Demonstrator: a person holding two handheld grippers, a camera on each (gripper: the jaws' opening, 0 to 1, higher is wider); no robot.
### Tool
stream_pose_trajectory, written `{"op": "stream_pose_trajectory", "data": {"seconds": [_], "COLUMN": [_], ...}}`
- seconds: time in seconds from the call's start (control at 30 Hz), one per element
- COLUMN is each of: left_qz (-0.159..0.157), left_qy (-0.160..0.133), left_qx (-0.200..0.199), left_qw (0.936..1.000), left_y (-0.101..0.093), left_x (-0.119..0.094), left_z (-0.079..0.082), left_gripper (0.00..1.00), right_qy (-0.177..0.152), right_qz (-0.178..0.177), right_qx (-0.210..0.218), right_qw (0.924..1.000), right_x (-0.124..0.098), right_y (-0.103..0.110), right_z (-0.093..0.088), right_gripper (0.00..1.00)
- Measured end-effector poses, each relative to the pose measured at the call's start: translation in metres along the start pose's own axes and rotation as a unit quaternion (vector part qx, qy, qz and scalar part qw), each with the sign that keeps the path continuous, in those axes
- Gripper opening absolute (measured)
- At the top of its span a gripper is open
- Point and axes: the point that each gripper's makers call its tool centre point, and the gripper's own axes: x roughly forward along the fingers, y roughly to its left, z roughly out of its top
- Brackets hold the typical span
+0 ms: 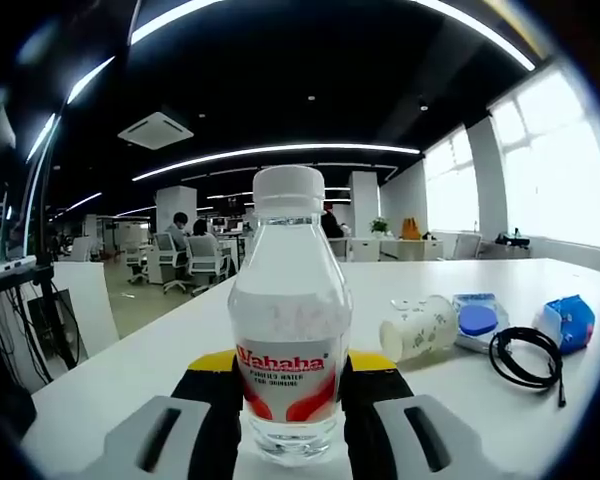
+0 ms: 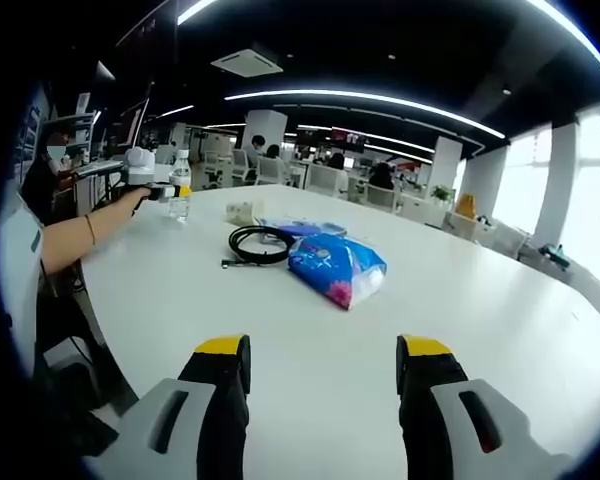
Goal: Arrange the tabletop items into an orderly group along one side of the table until the central work area is clear of visible clutter.
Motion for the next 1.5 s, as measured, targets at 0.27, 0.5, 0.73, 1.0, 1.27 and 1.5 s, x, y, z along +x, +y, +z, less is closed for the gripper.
{"op": "stream_pose_trajectory", "data": {"seconds": [0.27,0.5,0.73,1.0,1.27,1.5], "left_qz": [-0.004,-0.010,-0.011,-0.015,-0.026,-0.026], "left_qy": [0.005,0.001,-0.004,-0.013,-0.019,-0.028], "left_qx": [0.000,-0.016,-0.017,-0.027,-0.009,-0.003], "left_qw": [1.0000,0.9998,0.9998,0.9994,0.9994,0.9992], "left_y": [-0.001,-0.001,-0.003,-0.005,-0.013,-0.014], "left_x": [0.009,0.018,0.021,0.026,0.033,0.026], "left_z": [0.003,0.005,0.006,0.007,0.007,0.006], "left_gripper": [0.36,0.36,0.36,0.36,0.37,0.38], "right_qy": [0.004,0.008,0.012,0.011,0.011,0.014], "right_qz": [-0.003,-0.006,-0.006,-0.007,-0.009,-0.005], "right_qx": [-0.001,-0.002,-0.004,-0.007,-0.008,-0.010], "right_qw": [1.0000,1.0000,0.9999,0.9999,0.9999,0.9998], "right_x": [0.002,0.005,0.009,0.008,0.007,0.008], "right_y": [-0.002,-0.004,-0.004,-0.004,-0.004,-0.002], "right_z": [-0.002,-0.001,-0.002,-0.001,-0.001,-0.003], "right_gripper": [0.56,0.56,0.56,0.55,0.55,0.55]}}
